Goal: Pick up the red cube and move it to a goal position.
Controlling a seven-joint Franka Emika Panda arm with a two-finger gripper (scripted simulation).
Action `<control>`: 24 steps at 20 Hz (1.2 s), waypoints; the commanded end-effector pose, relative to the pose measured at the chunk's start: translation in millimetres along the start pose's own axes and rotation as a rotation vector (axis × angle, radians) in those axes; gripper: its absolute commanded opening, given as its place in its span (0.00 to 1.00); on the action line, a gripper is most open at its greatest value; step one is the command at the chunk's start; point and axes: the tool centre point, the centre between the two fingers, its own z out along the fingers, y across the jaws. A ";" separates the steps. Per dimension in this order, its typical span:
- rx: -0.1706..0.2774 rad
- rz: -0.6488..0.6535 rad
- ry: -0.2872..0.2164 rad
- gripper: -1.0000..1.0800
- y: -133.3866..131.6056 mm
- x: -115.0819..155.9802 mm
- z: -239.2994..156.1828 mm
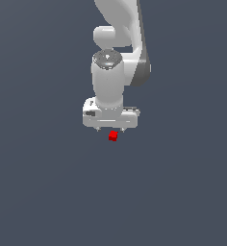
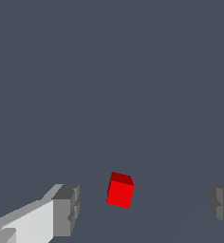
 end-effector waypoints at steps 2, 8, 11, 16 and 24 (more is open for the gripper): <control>0.000 0.000 0.000 0.96 -0.2 -0.1 0.2; -0.001 0.018 -0.002 0.96 0.3 -6.7 12.7; -0.002 0.038 -0.003 0.96 0.6 -13.7 26.0; -0.005 0.086 -0.008 0.96 0.7 -30.9 58.9; -0.010 0.179 -0.016 0.96 -1.5 -63.6 123.4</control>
